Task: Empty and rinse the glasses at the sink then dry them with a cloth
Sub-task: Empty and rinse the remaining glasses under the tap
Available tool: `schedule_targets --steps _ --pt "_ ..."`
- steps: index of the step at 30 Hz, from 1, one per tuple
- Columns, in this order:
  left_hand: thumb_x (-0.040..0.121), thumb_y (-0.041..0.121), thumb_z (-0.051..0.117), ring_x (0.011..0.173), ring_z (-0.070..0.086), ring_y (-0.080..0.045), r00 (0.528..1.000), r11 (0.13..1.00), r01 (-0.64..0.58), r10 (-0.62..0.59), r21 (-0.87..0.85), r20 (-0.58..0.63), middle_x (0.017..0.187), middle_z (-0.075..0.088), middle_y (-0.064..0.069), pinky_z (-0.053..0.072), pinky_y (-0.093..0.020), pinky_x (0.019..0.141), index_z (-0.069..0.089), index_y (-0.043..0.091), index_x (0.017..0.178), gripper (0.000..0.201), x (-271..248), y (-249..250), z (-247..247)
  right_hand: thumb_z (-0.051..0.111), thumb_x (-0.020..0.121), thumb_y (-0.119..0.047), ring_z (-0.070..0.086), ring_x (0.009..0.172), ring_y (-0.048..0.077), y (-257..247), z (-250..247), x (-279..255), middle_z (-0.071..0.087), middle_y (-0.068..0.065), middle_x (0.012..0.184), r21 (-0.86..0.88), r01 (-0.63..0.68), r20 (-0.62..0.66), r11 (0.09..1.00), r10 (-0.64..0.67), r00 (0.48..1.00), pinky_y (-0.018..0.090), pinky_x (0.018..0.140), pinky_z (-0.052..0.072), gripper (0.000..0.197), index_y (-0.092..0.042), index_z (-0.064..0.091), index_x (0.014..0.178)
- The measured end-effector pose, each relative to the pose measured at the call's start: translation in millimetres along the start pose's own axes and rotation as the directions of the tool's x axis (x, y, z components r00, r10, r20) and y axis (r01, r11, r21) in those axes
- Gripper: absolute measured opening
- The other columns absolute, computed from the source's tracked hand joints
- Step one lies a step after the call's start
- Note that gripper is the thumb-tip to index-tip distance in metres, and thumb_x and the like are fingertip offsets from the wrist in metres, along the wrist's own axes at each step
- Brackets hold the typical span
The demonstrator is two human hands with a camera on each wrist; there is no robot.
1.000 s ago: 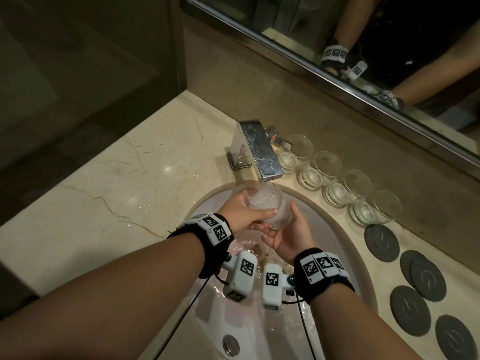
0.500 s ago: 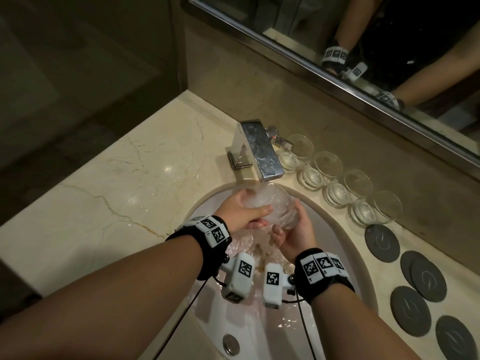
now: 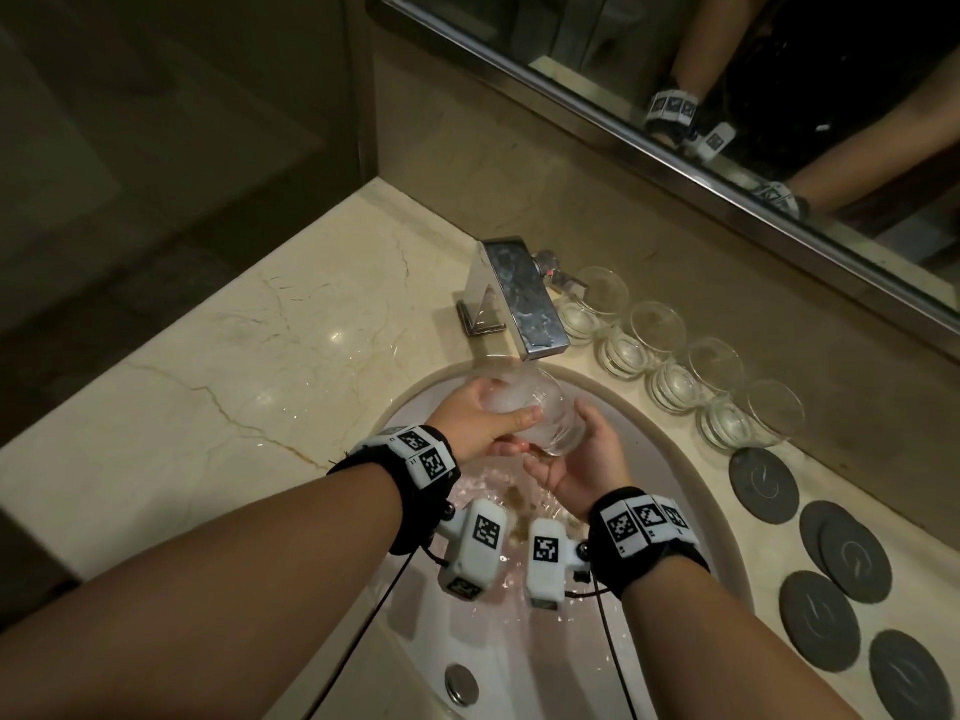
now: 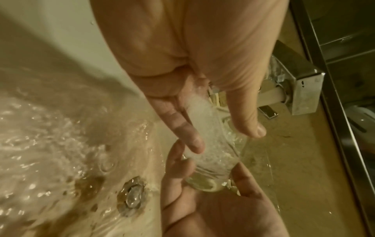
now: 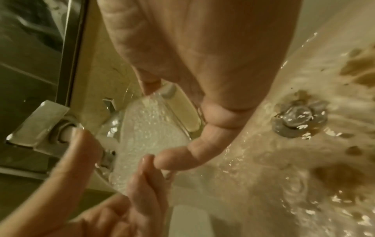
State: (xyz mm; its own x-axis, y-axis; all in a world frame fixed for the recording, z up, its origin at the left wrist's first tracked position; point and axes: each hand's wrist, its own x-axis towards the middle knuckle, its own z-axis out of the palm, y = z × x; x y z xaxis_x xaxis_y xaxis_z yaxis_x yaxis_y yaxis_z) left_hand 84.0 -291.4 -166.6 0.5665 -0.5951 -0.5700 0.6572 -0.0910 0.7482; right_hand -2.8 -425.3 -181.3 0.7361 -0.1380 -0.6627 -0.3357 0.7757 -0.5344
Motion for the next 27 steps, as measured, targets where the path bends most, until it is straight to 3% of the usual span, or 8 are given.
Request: schedule_targets --steps 2,5,10,13,15,19,24,27 --pt "0.075 0.015 0.081 0.077 0.068 -0.028 0.999 1.000 -0.002 0.002 -0.009 -0.040 0.109 0.068 -0.024 0.060 -0.024 0.062 0.039 0.008 0.139 0.077 -1 0 -4 0.042 0.091 -0.043 0.066 0.058 0.021 -1 5 1 0.064 0.017 0.092 0.025 -0.005 0.003 1.000 0.005 1.000 0.024 0.045 0.055 0.054 -0.003 0.057 0.123" --pt "0.073 0.017 0.082 0.084 0.069 -0.030 0.999 1.000 0.008 -0.008 0.017 -0.032 0.109 0.066 -0.022 0.060 -0.030 0.070 0.038 0.006 0.136 0.077 -5 2 -5 0.036 0.092 -0.065 0.046 0.036 0.007 2 6 7 0.058 0.008 0.076 -0.028 -0.017 -0.054 0.999 0.015 0.998 0.016 0.035 0.041 0.072 -0.005 0.057 0.126" --pt "0.079 0.016 0.078 0.080 0.069 -0.022 0.997 0.996 0.076 -0.077 0.053 0.016 0.116 0.063 -0.018 0.059 -0.034 0.082 0.029 0.008 0.146 0.084 -9 -1 -4 0.050 0.088 -0.060 0.045 0.040 0.011 5 9 5 0.059 0.005 0.066 -0.213 0.041 -0.284 0.976 -0.102 0.953 0.020 0.038 0.040 0.056 -0.009 0.064 0.109" --pt "0.077 0.025 0.081 0.080 0.069 -0.022 0.994 0.985 0.101 -0.096 0.138 -0.045 0.110 0.062 -0.011 0.057 -0.040 0.090 0.018 0.017 0.152 0.098 -12 -7 -5 0.061 0.086 -0.051 0.054 0.058 0.017 5 18 -10 0.065 0.004 0.082 -0.667 0.206 -0.329 0.716 -0.531 0.781 0.029 0.055 0.046 0.035 -0.019 0.064 0.100" --pt "0.077 0.031 0.081 0.084 0.071 -0.022 0.991 0.979 0.110 -0.096 0.173 -0.088 0.115 0.059 -0.009 0.059 -0.038 0.086 0.021 0.017 0.152 0.097 -16 -9 -5 0.070 0.079 -0.049 0.063 0.080 0.014 2 20 -21 0.068 -0.002 0.095 -0.799 0.227 -0.263 0.558 -0.662 0.702 0.030 0.073 0.051 0.038 -0.022 0.064 0.105" --pt "0.076 0.041 0.078 0.090 0.073 -0.024 0.988 0.977 0.150 -0.143 0.151 -0.058 0.119 0.063 -0.014 0.060 -0.035 0.082 0.034 0.011 0.146 0.087 -27 -10 -2 0.078 0.071 -0.048 0.057 0.105 0.011 -8 23 -39 0.062 -0.007 0.115 -0.883 0.224 -0.151 0.414 -0.700 0.698 0.032 0.089 0.048 0.057 -0.023 0.060 0.119" --pt "0.079 0.050 0.071 0.089 0.072 -0.026 0.992 0.988 0.111 -0.116 0.111 0.039 0.104 0.067 -0.010 0.057 -0.044 0.091 0.060 0.008 0.112 0.055 -46 -6 8 0.080 0.065 -0.051 0.060 0.104 0.010 -12 34 -60 0.063 -0.007 0.113 -0.941 0.214 -0.050 0.261 -0.734 0.678 0.036 0.092 0.052 0.058 -0.031 0.059 0.115" --pt "0.067 0.057 0.069 0.090 0.072 -0.030 0.991 0.993 0.097 -0.103 0.068 0.091 0.105 0.067 -0.013 0.055 -0.049 0.091 0.062 0.009 0.106 0.062 -55 0 9 0.080 0.070 -0.043 0.057 0.103 0.007 -10 47 -74 0.061 -0.007 0.115 -0.940 0.236 -0.030 0.247 -0.748 0.663 0.031 0.092 0.049 0.053 -0.029 0.058 0.116"
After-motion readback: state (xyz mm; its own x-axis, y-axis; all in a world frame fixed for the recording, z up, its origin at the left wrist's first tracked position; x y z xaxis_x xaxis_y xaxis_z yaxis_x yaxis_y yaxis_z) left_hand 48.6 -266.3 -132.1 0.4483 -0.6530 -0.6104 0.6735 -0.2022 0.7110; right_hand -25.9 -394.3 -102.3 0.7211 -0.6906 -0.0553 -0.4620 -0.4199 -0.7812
